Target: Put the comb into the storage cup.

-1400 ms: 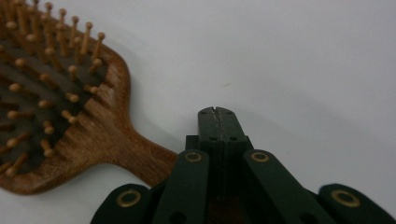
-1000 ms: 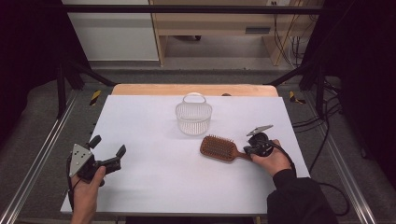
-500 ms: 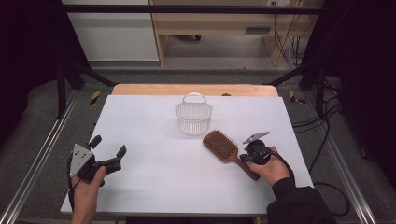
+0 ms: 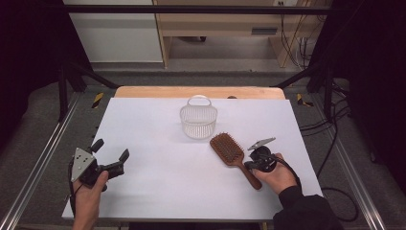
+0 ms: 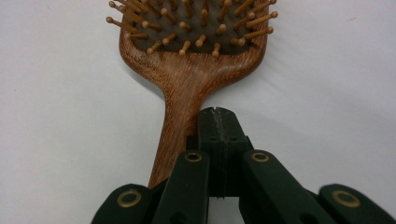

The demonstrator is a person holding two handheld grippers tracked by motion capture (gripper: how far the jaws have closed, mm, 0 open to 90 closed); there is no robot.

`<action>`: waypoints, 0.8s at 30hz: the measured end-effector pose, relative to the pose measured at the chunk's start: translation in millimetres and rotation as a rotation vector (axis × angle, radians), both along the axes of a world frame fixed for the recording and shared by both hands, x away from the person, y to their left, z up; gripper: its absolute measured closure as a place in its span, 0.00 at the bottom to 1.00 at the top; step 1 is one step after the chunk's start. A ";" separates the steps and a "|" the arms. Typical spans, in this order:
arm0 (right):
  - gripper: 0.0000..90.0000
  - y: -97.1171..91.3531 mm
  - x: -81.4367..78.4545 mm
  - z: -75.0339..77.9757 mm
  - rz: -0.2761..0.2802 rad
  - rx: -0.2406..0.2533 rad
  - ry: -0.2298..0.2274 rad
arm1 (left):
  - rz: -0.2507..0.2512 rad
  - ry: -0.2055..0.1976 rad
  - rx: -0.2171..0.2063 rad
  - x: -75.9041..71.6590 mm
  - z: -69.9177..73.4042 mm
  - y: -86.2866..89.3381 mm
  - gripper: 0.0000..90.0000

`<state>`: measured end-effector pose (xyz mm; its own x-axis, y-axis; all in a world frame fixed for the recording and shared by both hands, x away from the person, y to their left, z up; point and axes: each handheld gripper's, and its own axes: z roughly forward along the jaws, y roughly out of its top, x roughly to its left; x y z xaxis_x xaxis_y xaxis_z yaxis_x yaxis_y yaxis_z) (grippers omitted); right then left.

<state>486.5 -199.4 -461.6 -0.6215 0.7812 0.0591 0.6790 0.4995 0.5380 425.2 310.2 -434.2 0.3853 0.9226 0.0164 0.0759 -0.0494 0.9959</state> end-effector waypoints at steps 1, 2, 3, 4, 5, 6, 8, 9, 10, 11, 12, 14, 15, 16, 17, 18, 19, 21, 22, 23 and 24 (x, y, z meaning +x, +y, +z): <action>1.00 -0.5 -0.2 0.1 -0.001 0.000 -0.003 | 0.000 0.000 0.000 0.0 0.0 0.0 0.02; 1.00 -0.5 -0.2 0.1 -0.001 0.000 -0.003 | 0.000 0.000 0.001 0.0 0.0 0.1 0.02; 1.00 -2.2 -1.5 1.4 -0.017 0.006 -0.013 | 0.001 -0.001 -0.001 -0.2 0.2 0.3 0.02; 1.00 -3.4 -1.9 2.1 -0.016 0.007 -0.024 | 0.001 -0.001 -0.001 -0.3 0.3 0.4 0.02; 1.00 -3.4 -1.9 2.1 -0.016 0.007 -0.024 | 0.001 -0.001 -0.001 -0.3 0.3 0.4 0.02; 1.00 -6.3 -4.3 6.1 -0.021 0.012 -0.043 | 0.001 -0.001 -0.001 -0.2 0.2 0.5 0.02; 1.00 -8.0 -7.5 10.2 -0.032 0.024 -0.058 | 0.002 0.000 0.001 0.0 0.0 0.5 0.02; 1.00 -8.4 -8.8 11.6 -0.035 0.030 -0.063 | 0.002 0.000 0.001 -0.1 0.0 0.4 0.02; 1.00 -9.0 -10.3 13.2 -0.031 0.038 -0.074 | 0.001 -0.001 0.002 -0.1 0.1 0.3 0.02; 1.00 -9.0 -10.3 13.2 -0.031 0.038 -0.074 | 0.001 -0.001 0.002 -0.1 0.1 0.3 0.02; 0.99 -8.5 -14.3 17.1 -0.031 0.055 -0.087 | 0.001 -0.001 0.003 -0.2 0.1 0.1 0.02; 0.89 -8.2 -16.3 19.4 -0.016 0.076 -0.105 | 0.001 -0.001 0.003 -0.3 0.1 0.1 0.02; 0.86 -8.0 -17.7 20.9 -0.006 0.086 -0.113 | 0.002 -0.002 0.003 -0.4 0.1 0.1 0.02; 0.83 -7.3 -18.7 21.5 -0.005 0.094 -0.112 | 0.002 -0.002 0.004 -0.4 0.1 0.2 0.02; 0.77 -7.1 -19.2 22.3 0.001 0.094 -0.113 | 0.001 -0.003 0.004 -0.4 0.1 0.2 0.02; 0.72 -6.6 -19.5 22.8 0.002 0.095 -0.108 | 0.001 -0.002 0.005 -0.4 0.0 0.2 0.02; 0.67 -6.2 -19.5 23.0 0.003 0.092 -0.112 | 0.001 -0.002 0.005 -0.4 0.0 0.2 0.02; 0.55 -5.0 -19.3 23.1 -0.002 0.091 -0.109 | 0.000 -0.002 0.005 -0.4 0.0 0.2 0.02; 0.49 -4.0 -19.1 23.1 -0.006 0.085 -0.102 | 0.000 -0.002 0.005 -0.4 0.1 0.2 0.02; 0.44 -2.9 -19.0 22.7 -0.005 0.077 -0.108 | 0.000 -0.002 0.006 -0.4 0.1 0.1 0.02; 0.39 -1.8 -19.1 22.7 -0.006 0.066 -0.113 | 0.000 -0.002 0.007 -0.4 0.1 0.1 0.02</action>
